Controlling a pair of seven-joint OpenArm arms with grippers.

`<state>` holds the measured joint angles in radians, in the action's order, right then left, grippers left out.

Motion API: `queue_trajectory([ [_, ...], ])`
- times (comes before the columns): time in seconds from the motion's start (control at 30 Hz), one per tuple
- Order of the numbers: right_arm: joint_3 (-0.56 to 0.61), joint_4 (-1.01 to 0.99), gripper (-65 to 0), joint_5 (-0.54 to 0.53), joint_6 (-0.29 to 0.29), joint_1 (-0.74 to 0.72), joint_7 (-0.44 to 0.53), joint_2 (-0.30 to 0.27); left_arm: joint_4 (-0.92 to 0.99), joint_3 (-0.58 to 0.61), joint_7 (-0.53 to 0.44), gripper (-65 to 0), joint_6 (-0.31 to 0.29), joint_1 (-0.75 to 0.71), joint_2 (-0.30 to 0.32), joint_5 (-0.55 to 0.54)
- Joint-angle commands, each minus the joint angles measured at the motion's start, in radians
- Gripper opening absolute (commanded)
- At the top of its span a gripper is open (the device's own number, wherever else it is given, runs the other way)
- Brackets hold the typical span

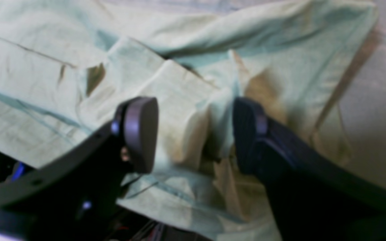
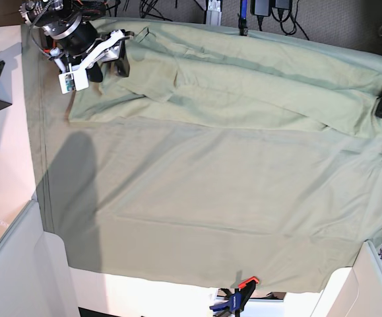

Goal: Fold the T-shirt properly
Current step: 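Lay the folded band flat near the collar with both grippers, then release the left gripper and move it over the folded band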

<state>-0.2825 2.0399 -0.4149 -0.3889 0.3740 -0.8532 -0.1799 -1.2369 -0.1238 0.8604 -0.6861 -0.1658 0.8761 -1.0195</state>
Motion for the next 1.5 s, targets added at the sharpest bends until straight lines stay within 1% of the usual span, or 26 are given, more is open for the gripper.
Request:
queue_trajectory([
  [0.0,-0.006,0.017,-29.9,-0.012,0.0,-0.002,0.023,-0.005,-0.011,-0.009,-0.002,-28.6,-0.003,0.01,0.014,-0.016],
  [0.17,-0.006,0.017,-29.9,-0.011,0.0,-0.002,0.022,-0.005,-0.011,-0.009,0.008,-28.6,-0.006,-0.008,-0.026,-0.015],
  [0.4,-0.006,0.017,-29.9,-0.012,0.0,-0.002,0.022,-0.005,-0.011,-0.01,0.007,-28.7,-0.003,-0.037,-0.034,-0.004],
  [0.47,-0.006,0.017,-29.9,-0.012,0.0,-0.001,0.021,-0.005,-0.011,-0.01,-0.001,-28.7,0.021,-0.037,-0.034,0.005],
  [0.6,-0.006,0.017,-29.9,-0.012,0.0,-0.002,0.019,-0.005,-0.011,-0.009,0.006,-29.0,0.018,-0.04,-0.042,-0.019],
  [0.63,-0.006,0.017,-29.9,-0.012,0.0,-0.002,0.019,-0.005,-0.011,-0.009,0.011,-29.1,-0.001,-0.04,-0.047,-0.036],
  [0.67,-0.006,0.017,-29.9,-0.012,0.0,-0.002,0.019,-0.005,-0.011,-0.009,0.015,-30.9,-0.012,-0.041,-0.05,-0.058],
  [0.73,-0.006,0.017,-29.9,-0.012,0.0,-0.002,0.019,-0.005,-0.011,-0.009,0.033,-39.0,-0.012,-0.043,-0.055,-0.106],
  [0.8,-0.006,0.017,-29.9,-0.012,0.0,-0.002,0.019,-0.005,-0.011,-0.009,0.037,-44.6,-0.012,-0.043,-0.06,-0.117],
  [0.9,-0.006,0.017,-29.9,-0.012,0.0,-0.002,0.019,-0.005,-0.011,-0.009,0.033,-47.4,-0.012,-0.042,-0.063,-0.118],
  [0.93,-0.006,0.017,-29.9,-0.012,0.0,-0.002,0.019,-0.005,-0.011,-0.009,0.031,-49.4,-0.012,-0.042,-0.063,-0.118],
  [0.97,-0.006,0.017,-29.9,-0.012,0.0,-0.002,0.019,-0.005,-0.011,-0.009,0.026,-52.9,-0.012,-0.042,-0.064,-0.117],
  [1.03,-0.006,0.017,-29.9,-0.012,0.0,-0.002,0.02,-0.005,-0.011,-0.009,0.018,-63.0,-0.012,-0.042,-0.064,-0.117],
  [1.07,-0.006,0.017,-29.9,-0.012,0.0,-0.002,0.02,-0.005,-0.011,-0.009,0.018,-65.0,-0.012,-0.042,-0.064,-0.117],
  [1.2,-0.006,0.017,-29.9,-0.012,0.0,-0.002,0.02,-0.005,-0.011,-0.011,0.018,-65.0,-0.012,-0.034,-0.064,-0.094],
  [1.27,-0.006,0.017,-29.9,-0.011,-0.001,-0.002,0.019,-0.005,-0.013,-0.032,0.019,-65.0,-0.012,-0.03,-0.064,-0.082],
  [1.47,-0.006,0.017,-29.9,-0.012,0.0,-0.002,0.02,-0.005,-0.06,-0.196,0.02,-65.0,-0.012,-0.031,-0.059,-0.084],
])
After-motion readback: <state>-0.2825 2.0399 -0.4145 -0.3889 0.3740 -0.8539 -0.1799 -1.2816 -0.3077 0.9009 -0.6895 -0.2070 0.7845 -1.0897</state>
